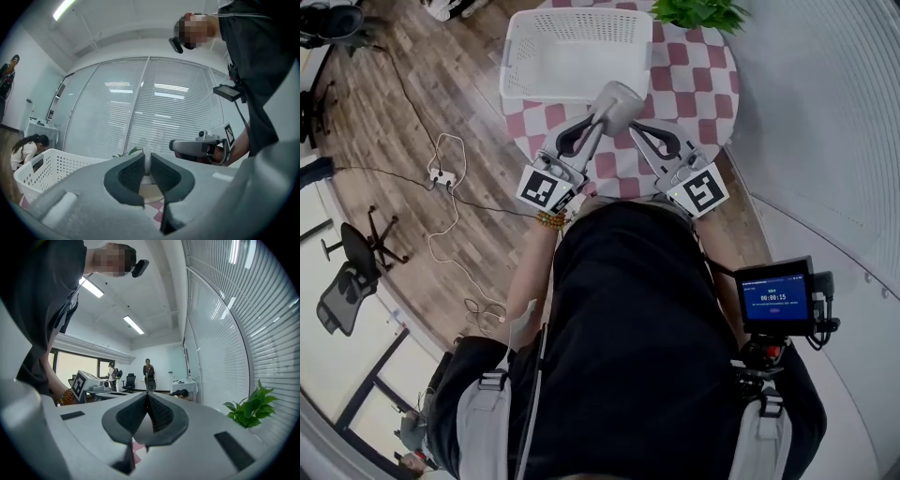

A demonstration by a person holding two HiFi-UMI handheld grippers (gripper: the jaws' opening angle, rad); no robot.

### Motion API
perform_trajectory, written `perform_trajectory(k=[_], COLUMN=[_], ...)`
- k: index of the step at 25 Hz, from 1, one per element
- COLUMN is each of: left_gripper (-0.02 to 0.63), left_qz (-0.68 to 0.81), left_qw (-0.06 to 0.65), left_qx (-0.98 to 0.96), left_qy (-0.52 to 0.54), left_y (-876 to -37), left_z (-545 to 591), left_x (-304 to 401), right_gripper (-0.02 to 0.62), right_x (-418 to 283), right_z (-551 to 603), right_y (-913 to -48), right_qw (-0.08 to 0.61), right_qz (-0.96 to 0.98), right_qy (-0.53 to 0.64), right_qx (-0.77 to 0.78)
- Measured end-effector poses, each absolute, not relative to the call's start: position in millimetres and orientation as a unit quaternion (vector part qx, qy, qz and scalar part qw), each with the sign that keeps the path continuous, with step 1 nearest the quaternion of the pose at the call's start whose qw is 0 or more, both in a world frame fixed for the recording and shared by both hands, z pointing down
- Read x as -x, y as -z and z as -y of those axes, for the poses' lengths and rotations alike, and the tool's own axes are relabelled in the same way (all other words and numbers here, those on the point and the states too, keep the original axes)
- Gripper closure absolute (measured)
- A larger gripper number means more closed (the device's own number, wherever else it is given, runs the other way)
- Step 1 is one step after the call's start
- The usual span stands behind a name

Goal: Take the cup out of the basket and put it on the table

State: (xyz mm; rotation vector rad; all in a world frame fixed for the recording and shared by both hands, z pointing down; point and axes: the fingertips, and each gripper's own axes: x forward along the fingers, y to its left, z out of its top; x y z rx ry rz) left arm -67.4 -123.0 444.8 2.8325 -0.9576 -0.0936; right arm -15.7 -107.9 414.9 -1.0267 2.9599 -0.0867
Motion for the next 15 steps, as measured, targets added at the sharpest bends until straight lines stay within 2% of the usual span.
perform_trajectory(k=[3, 15], left_gripper=[0.565, 0.565], left_qz=[0.32, 0.322], left_qw=[0.077, 0.069], left_qx=[-0.944, -0.944], left_qy=[0.027, 0.022], left_y=[-449, -452], left_z=[121, 121], left_x=[69, 72], right_gripper=[0.586, 0.586], right_x=[16, 17], right_z=[104, 106], right_y=[-430, -439], right_qw=[-0.029, -0.045], right_qz=[-0.945, -0.946], right_qy=[0.033, 0.03], right_qx=[0.324, 0.32])
